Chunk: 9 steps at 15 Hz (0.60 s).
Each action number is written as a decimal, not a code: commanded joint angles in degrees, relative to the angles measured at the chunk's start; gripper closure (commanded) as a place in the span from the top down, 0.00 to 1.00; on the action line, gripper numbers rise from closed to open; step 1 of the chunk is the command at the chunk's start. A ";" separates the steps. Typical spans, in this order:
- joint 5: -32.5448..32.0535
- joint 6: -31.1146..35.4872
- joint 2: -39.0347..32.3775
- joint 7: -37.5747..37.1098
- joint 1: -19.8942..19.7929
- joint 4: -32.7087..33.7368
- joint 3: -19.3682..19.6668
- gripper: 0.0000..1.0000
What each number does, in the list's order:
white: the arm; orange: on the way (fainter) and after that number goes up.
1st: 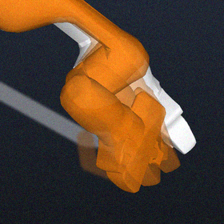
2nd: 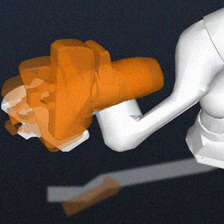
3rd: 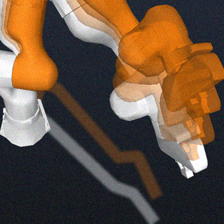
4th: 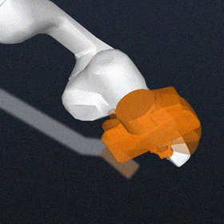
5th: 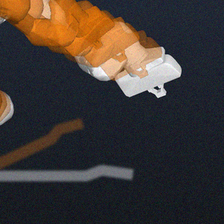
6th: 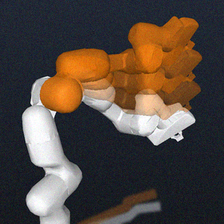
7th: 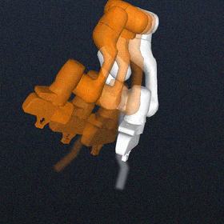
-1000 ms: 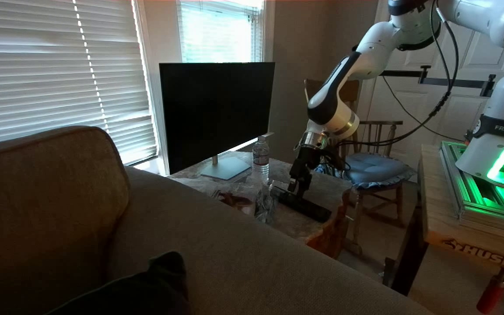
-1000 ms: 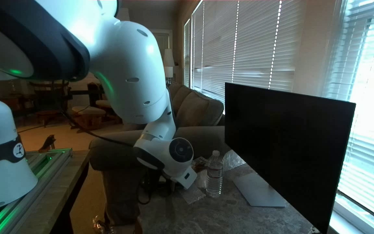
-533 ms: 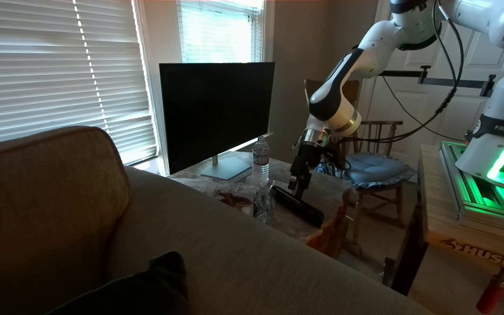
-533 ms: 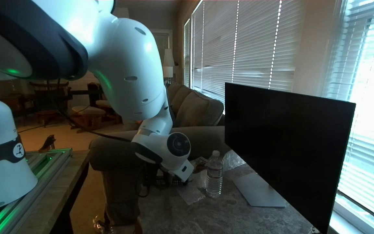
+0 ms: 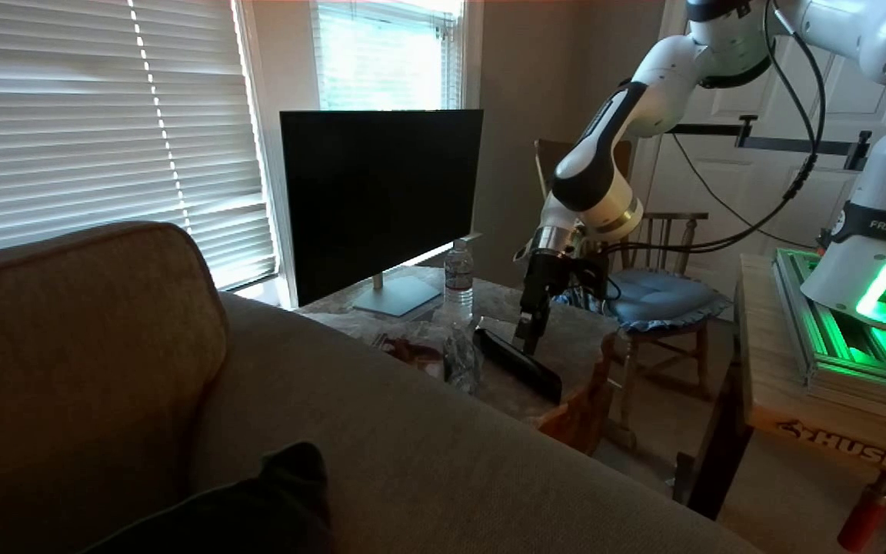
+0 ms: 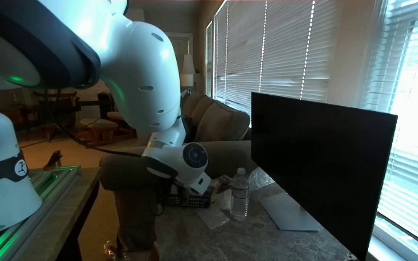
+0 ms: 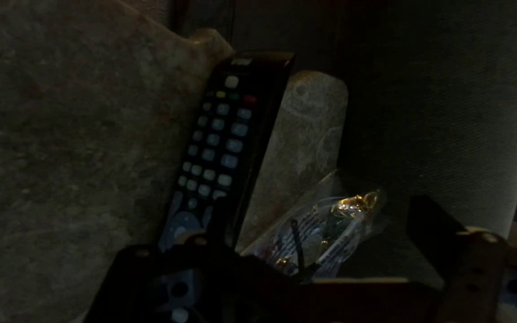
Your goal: Place the black remote control right side up.
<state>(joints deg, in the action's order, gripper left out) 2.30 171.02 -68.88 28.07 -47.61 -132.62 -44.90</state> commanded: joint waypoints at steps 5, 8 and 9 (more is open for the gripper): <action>-7.68 -0.08 -0.65 0.63 0.67 -0.47 -0.21 1.00; -9.56 0.24 -0.91 1.43 1.20 0.10 0.23 1.00; -10.02 0.62 -0.83 1.50 1.49 0.24 0.49 1.00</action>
<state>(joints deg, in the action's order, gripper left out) -4.85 171.02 -68.88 29.14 -46.75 -133.10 -44.93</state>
